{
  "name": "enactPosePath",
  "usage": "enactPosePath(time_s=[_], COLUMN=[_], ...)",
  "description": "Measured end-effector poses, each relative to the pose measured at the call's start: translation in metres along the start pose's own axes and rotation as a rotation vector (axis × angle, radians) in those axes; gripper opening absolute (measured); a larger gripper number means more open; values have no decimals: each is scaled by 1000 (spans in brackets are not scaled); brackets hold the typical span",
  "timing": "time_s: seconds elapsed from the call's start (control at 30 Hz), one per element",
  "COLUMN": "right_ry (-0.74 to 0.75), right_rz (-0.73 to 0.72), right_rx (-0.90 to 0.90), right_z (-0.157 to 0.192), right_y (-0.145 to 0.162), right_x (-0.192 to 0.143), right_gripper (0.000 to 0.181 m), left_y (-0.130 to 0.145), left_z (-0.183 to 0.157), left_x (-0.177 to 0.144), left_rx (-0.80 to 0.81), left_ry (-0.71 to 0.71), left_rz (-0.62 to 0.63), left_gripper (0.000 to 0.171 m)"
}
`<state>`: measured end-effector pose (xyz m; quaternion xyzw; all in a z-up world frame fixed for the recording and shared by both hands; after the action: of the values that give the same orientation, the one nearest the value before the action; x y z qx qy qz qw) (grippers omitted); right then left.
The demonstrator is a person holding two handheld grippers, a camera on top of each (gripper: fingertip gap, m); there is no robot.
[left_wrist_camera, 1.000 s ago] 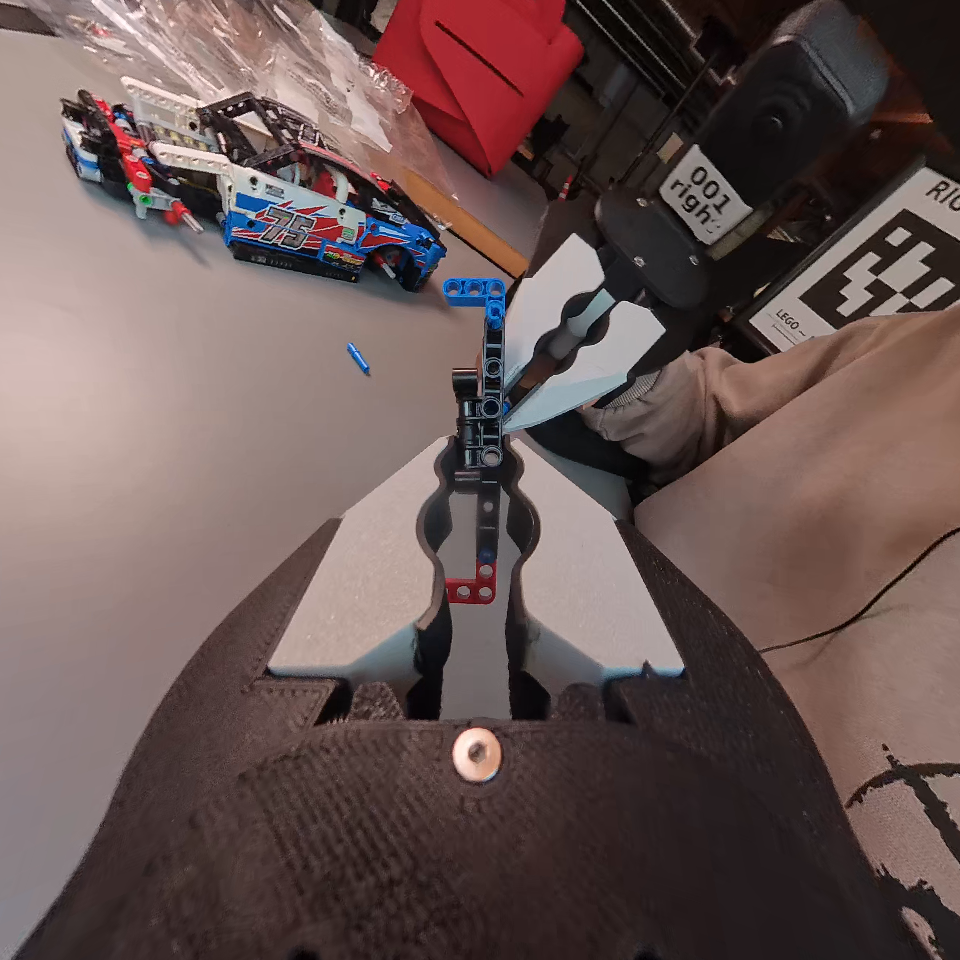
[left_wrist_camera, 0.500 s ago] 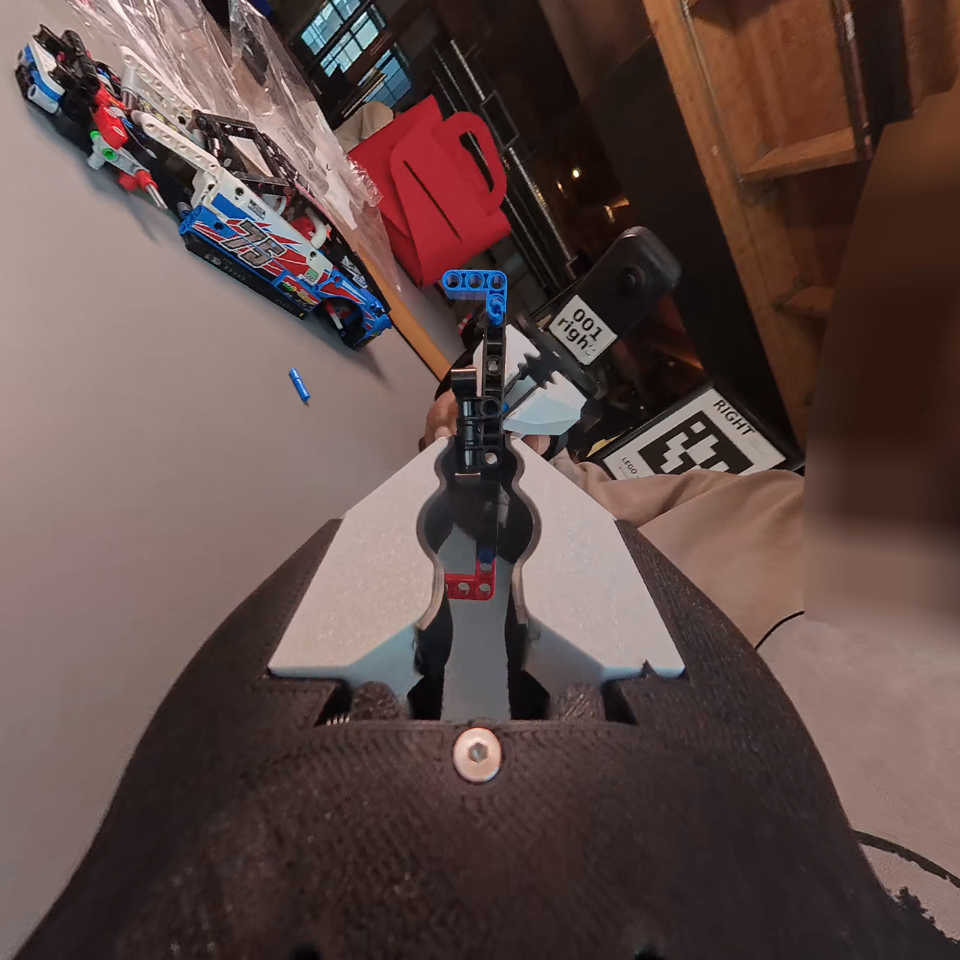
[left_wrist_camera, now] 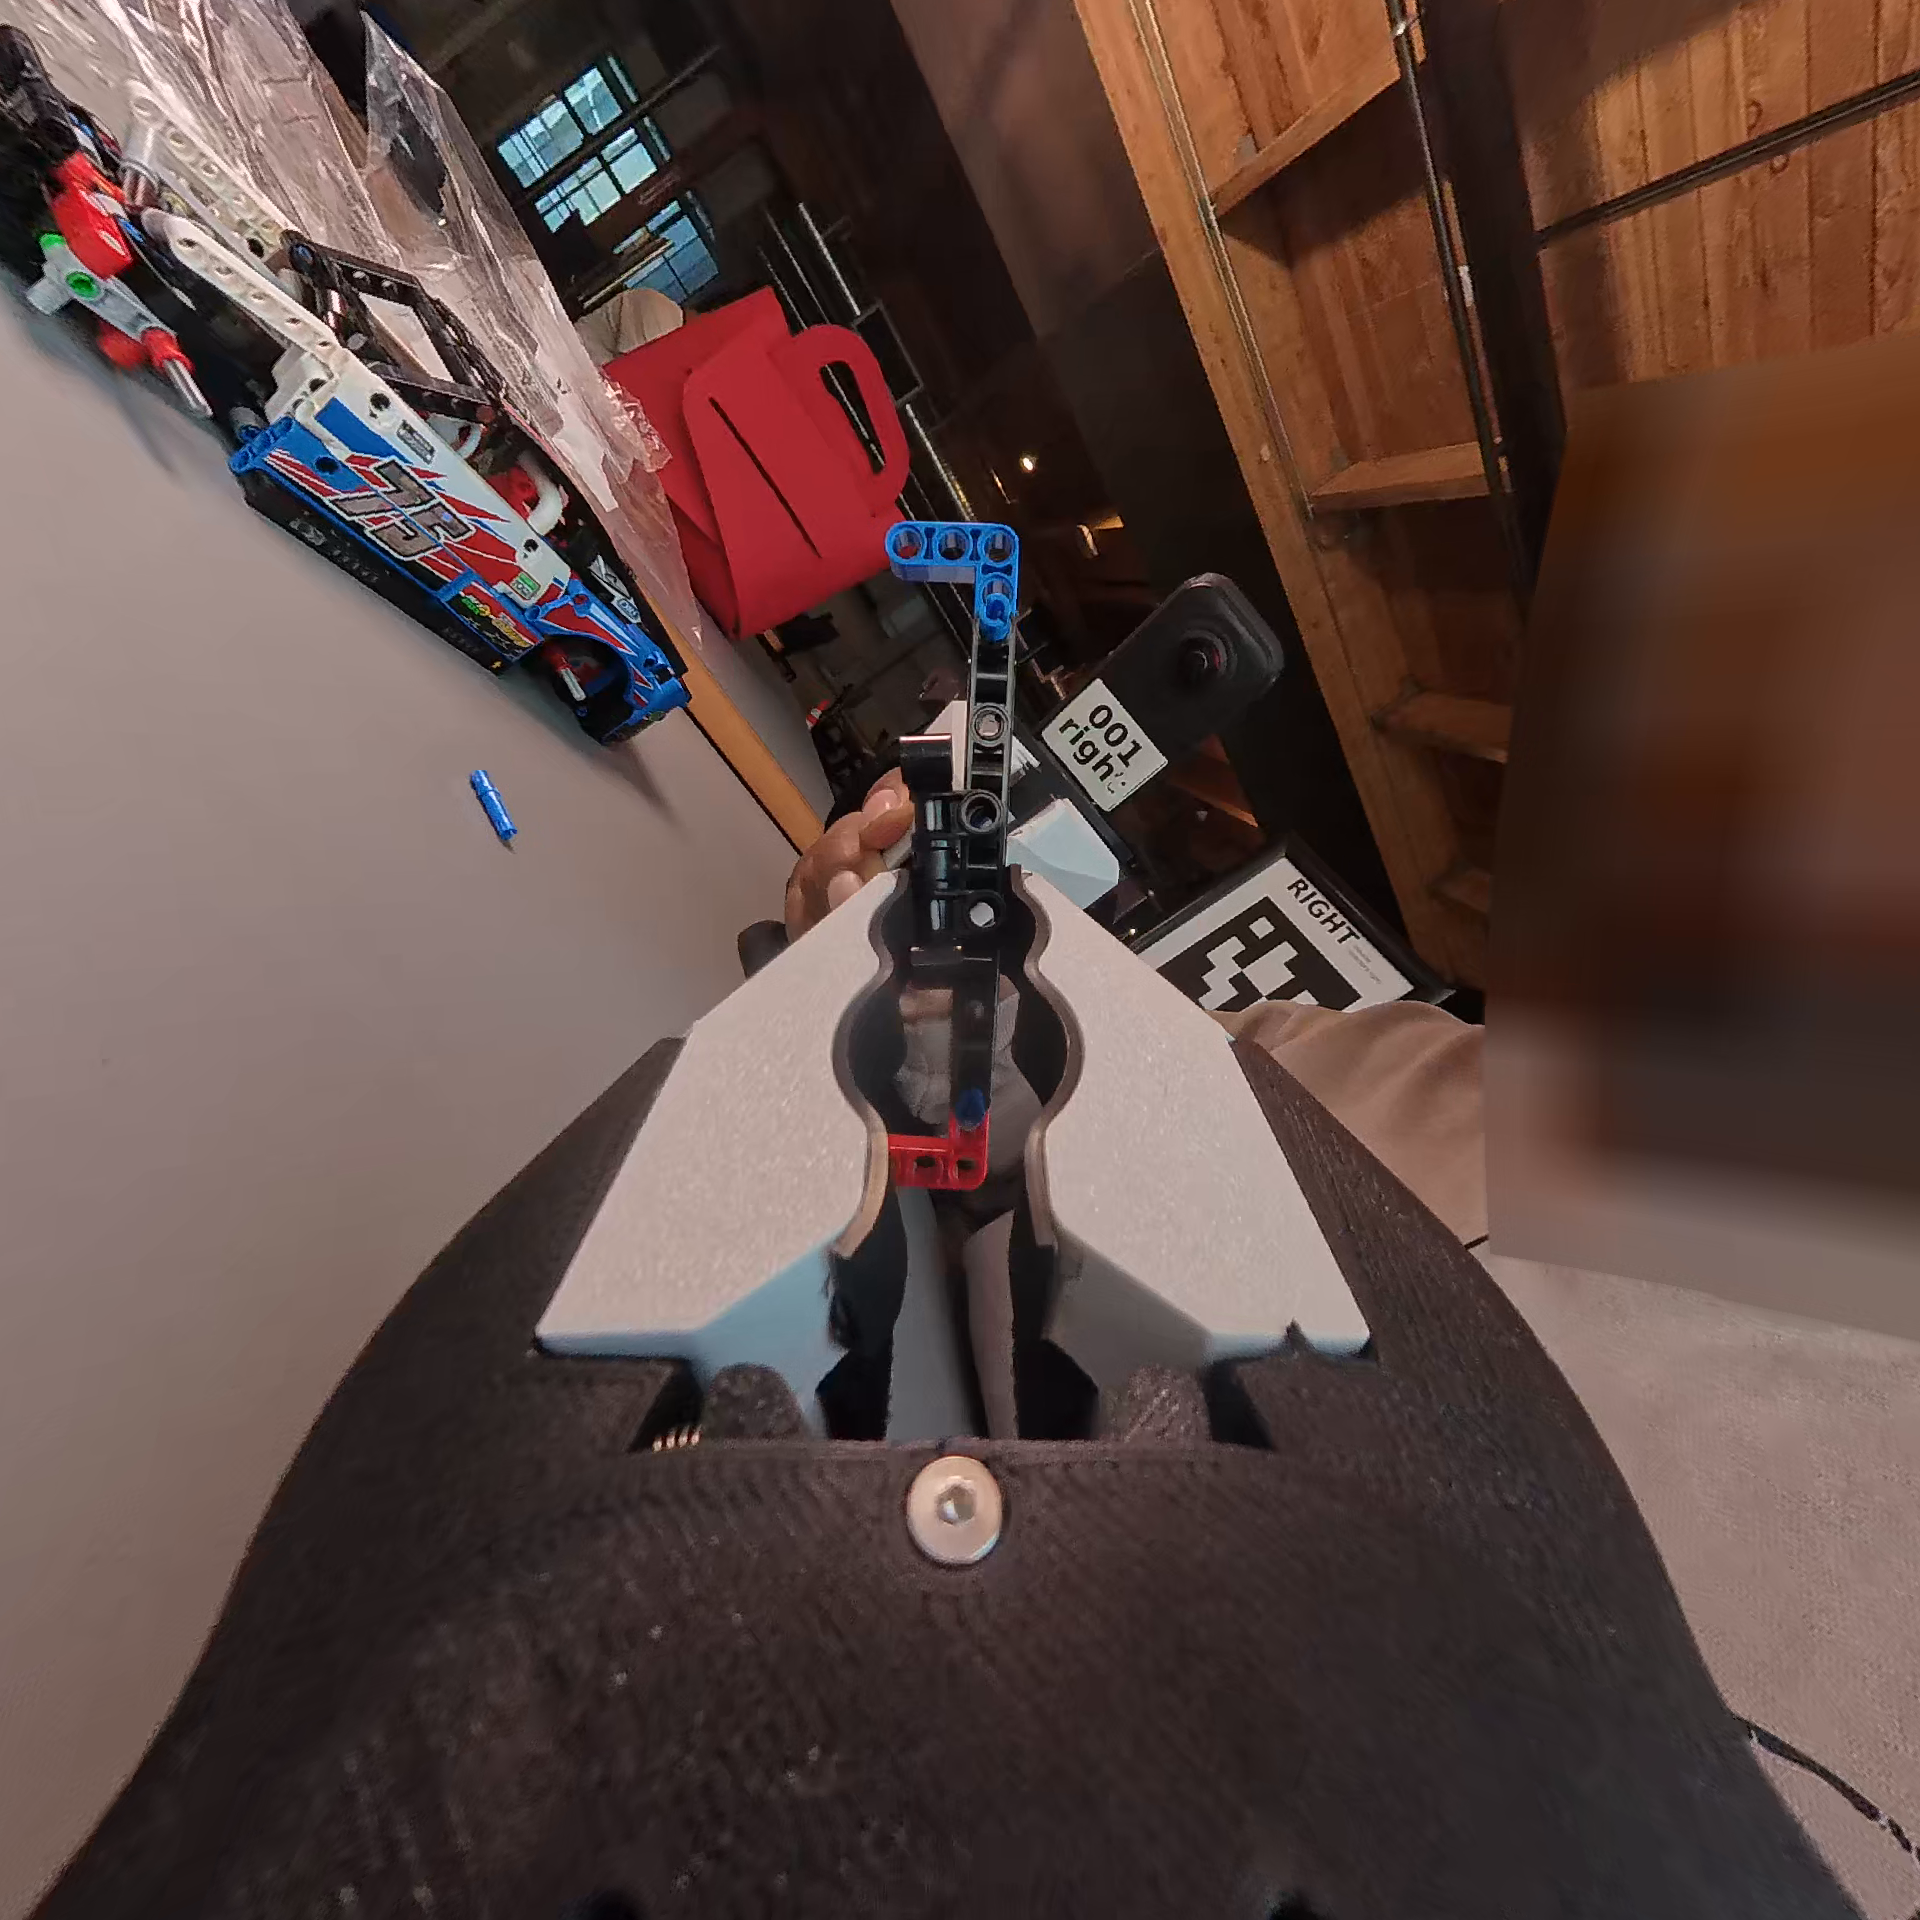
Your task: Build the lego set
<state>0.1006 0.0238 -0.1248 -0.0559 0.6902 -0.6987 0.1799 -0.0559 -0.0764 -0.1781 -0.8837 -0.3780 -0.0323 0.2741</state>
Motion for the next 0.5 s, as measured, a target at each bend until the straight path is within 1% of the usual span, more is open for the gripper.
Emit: enactPosePath(time_s=[0.1, 0.2, 0.23, 0.27, 0.3, 0.33, 0.4, 0.43, 0.5], right_ry=[-6, -10, -16, -40, -65, -63, -56, -72, -143], right_rz=[15, -7, 1, -13, -11, -27, -40, -38, -51], right_rx=[3, 56, 52, 73, 104, 118, 103, 115, 196], right_z=[3, -1, 1, 4, 3, 1, -2, -3, -5], right_y=[1, 3, 4, 4, 4, 4, 0, 0, 6], right_x=[0, 1, 3, 4, 3, 3, 2, 2, 1], right_gripper=[2, 2, 1, 2, 2, 2, 2, 2, 2], left_y=[2, 1, 3, 5, 5, 2, -3, -2, 1], left_z=[-1, -2, -4, -6, -7, -9, -11, -11, -12], left_x=[-2, -2, 1, 1, 2, 3, 5, 5, 5], left_rx=[42, 54, 73, 82, 109, 136, 152, 168, 190], left_ry=[-31, -52, -48, -33, -50, -67, -58, -65, -72], left_rz=[41, 22, 73, 76, 66, 62, 69, 85, 117], left_gripper=[14, 14, 14, 14, 14, 14, 14, 14, 15])
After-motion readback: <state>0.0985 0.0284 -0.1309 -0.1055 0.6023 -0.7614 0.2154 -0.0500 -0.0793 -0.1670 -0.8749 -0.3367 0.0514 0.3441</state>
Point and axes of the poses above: each gripper's, where its closed fingertips meet, x out along the fingers, y out of its underside, z = x × y across the jaws, the point moved 10 cm from there along -x, back along the fingers, and after that the axes turned 3 degrees about -x, right-handed, at the moved point
